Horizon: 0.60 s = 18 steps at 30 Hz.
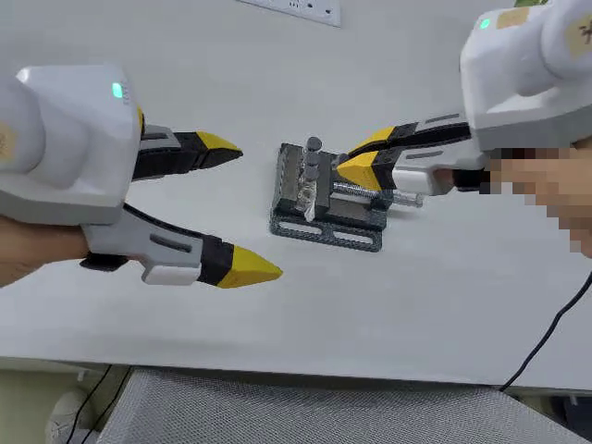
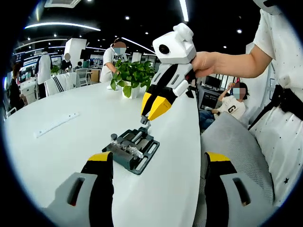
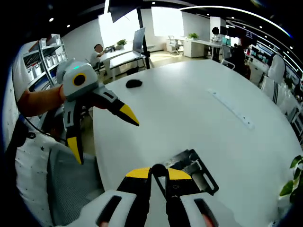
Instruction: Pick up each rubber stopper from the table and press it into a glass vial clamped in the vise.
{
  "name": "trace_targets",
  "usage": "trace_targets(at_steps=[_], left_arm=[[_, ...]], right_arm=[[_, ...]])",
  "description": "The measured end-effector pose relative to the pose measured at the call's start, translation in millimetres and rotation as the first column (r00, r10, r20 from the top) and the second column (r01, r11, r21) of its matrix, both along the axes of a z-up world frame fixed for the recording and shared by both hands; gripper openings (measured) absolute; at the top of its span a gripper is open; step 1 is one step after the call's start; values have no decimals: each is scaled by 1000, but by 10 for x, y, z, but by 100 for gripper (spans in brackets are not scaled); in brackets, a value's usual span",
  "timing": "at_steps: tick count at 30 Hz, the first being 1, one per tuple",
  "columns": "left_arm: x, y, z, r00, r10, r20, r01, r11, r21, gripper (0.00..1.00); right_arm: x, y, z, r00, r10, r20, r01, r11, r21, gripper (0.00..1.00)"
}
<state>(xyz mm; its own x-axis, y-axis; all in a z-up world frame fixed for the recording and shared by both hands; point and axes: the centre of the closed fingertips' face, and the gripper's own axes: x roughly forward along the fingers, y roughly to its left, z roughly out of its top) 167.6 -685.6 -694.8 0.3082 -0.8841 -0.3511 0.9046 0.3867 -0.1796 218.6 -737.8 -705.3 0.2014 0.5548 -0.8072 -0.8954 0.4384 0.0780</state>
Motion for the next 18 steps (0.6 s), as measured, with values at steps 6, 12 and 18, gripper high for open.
trace_targets(at_steps=[6,12,18], left_arm=[[67,24,-56,999,6,42,-6,1000,1,91],[117,42,-173,998,-5,64,3,1000,30,99],[150,57,-249,999,-9,46,8,1000,10,99]], right_arm=[[92,12,-256,1000,-10,-25,9,999,-38,7],[158,11,-452,1000,-5,-30,2,995,-98,7],[208,34,-579,999,8,-31,-12,990,-143,7]])
